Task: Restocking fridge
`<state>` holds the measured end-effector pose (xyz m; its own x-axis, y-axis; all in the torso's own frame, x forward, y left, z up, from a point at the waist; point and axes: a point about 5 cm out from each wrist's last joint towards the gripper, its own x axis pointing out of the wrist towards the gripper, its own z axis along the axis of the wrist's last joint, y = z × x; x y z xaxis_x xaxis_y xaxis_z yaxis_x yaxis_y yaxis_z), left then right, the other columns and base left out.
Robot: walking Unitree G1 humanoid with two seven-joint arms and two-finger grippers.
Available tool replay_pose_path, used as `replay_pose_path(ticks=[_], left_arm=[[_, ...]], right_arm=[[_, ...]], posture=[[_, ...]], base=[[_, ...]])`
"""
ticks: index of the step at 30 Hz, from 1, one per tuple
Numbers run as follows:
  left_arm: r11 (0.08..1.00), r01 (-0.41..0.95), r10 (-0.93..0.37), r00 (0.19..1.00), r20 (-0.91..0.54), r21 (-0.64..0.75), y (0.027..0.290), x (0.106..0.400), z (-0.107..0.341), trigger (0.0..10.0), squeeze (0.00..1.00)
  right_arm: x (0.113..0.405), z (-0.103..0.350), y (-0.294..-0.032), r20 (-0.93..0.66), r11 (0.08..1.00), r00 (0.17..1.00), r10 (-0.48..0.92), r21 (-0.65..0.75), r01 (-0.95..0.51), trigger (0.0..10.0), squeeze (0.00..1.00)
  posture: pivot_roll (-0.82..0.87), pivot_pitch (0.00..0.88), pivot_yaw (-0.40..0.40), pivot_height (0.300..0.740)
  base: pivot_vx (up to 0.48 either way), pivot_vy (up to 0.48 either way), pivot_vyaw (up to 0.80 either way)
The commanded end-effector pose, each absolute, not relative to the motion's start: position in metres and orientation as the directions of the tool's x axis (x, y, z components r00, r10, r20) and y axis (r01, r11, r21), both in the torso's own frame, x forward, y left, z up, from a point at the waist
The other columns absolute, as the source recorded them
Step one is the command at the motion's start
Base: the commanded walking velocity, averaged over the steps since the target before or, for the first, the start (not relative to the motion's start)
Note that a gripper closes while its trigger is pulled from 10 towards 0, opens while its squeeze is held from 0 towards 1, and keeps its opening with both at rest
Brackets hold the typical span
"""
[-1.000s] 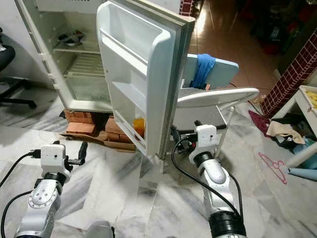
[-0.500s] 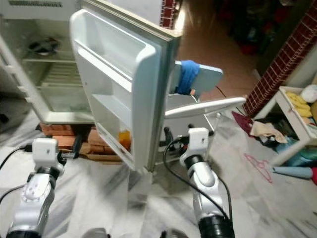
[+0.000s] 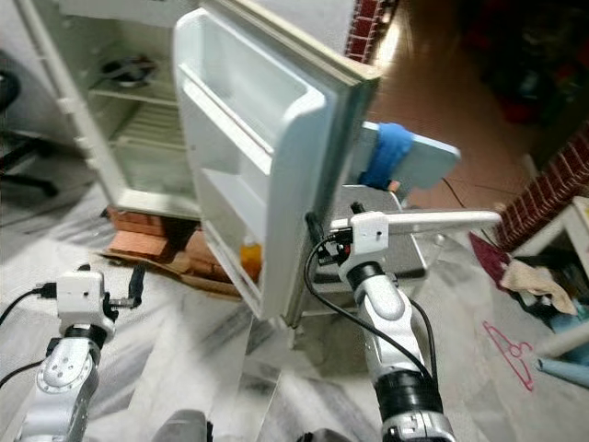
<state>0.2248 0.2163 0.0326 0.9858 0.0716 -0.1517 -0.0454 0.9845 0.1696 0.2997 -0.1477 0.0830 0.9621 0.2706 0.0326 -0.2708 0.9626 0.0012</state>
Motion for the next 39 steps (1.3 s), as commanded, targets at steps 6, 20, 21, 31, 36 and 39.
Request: replay_pose_path(ticks=[6, 20, 21, 31, 36, 39], left_arm=[[0.98, -0.029, 0.049, 0.994, -0.099, 0.195, 0.209, 0.228, 0.041, 10.0, 0.0], [0.983, -0.035, 0.056, 0.992, -0.112, 0.178, 0.208, 0.225, 0.039, 10.0, 0.0], [0.984, -0.033, 0.054, 0.992, -0.114, 0.177, 0.208, 0.225, 0.039, 10.0, 0.0], [0.985, -0.035, 0.058, 0.99, -0.132, 0.17, 0.21, 0.225, 0.037, 10.0, 0.0], [0.985, -0.03, 0.054, 0.989, -0.138, 0.168, 0.21, 0.227, 0.037, 10.0, 0.0], [0.986, -0.027, 0.051, 0.989, -0.139, 0.167, 0.21, 0.228, 0.037, 10.0, 0.0]], right_arm=[[0.315, 0.089, -0.149, 0.045, 0.974, 0.974, 0.223, -0.037, -0.222, 10.0, 0.0], [0.297, 0.066, -0.159, -0.03, 0.962, 0.965, 0.261, 0.09, -0.257, 10.0, 0.0], [0.288, 0.057, -0.157, -0.077, 0.935, 0.937, 0.341, 0.131, -0.329, 10.0, 0.0], [0.295, 0.065, -0.211, -0.103, 0.979, 0.974, 0.202, 0.02, -0.201, 10.0, 0.0], [0.307, 0.082, -0.214, -0.042, 0.983, 0.982, 0.182, 0.032, -0.18, 10.0, 0.0], [0.318, 0.09, -0.211, -0.023, 0.982, 0.983, 0.18, 0.058, -0.179, 10.0, 0.0]], posture=[[0.14, 0.0, -0.104, 0.74], [0.13, 0.0, -0.102, 0.74], [0.12, 0.0, -0.1, 0.74], [0.12, 0.0, -0.096, 0.74], [0.12, 0.0, -0.091, 0.74], [0.12, 0.0, -0.086, 0.74]], base=[[0.0, 0.0, 0.65], [0.0, 0.0, 0.1], [0.0, 0.0, 0.0], [0.0, 0.0, 0.0], [0.0, 0.0, 0.0], [0.0, 0.0, 0.0]])
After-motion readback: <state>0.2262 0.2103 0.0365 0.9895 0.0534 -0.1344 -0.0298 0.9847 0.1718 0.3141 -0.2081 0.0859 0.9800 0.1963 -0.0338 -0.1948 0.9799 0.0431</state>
